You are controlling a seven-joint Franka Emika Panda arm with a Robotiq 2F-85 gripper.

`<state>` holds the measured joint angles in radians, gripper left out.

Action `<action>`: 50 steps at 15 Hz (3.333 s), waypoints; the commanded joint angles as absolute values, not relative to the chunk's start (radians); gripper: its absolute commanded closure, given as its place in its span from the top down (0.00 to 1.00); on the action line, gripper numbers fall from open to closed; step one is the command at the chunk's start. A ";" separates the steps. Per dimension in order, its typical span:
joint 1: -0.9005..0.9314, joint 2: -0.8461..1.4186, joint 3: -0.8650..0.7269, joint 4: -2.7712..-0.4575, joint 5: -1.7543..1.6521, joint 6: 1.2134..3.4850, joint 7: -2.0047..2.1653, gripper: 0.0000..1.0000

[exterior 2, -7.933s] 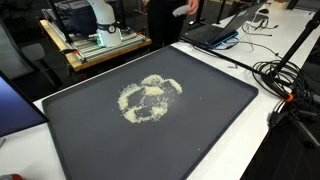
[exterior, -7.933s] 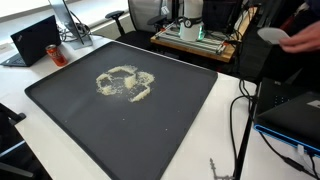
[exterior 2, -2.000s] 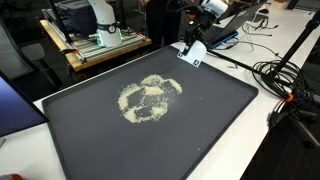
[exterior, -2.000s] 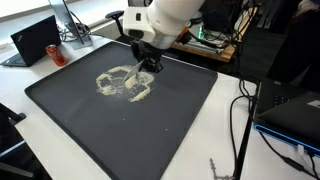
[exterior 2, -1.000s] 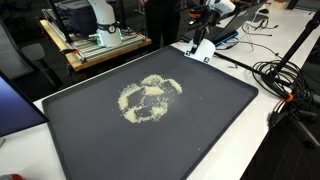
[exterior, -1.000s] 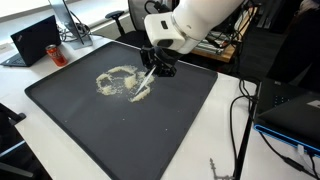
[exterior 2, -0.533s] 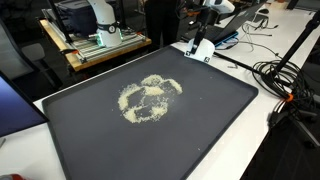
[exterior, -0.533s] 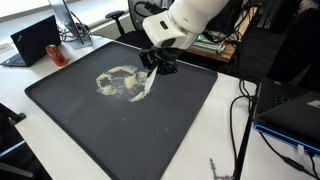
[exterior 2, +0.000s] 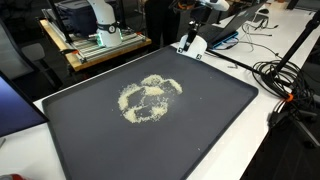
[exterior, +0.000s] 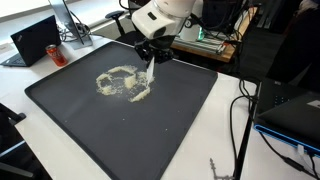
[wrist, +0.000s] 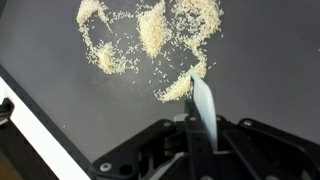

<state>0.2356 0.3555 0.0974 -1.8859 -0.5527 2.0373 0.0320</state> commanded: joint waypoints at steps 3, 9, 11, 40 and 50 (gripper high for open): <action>0.207 0.300 0.088 -1.922 -0.541 1.935 -0.021 0.01; 0.140 0.304 0.064 -1.898 -0.486 1.888 -0.040 0.01; 0.102 0.309 0.048 -1.892 -0.446 1.892 -0.051 0.01; -0.222 0.335 -0.098 -1.886 0.209 2.075 -0.037 0.01; -0.307 0.383 -0.121 -1.892 0.452 2.099 -0.034 0.01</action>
<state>-0.2792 0.3736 -0.1181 -1.8829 0.3670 2.0891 -0.0227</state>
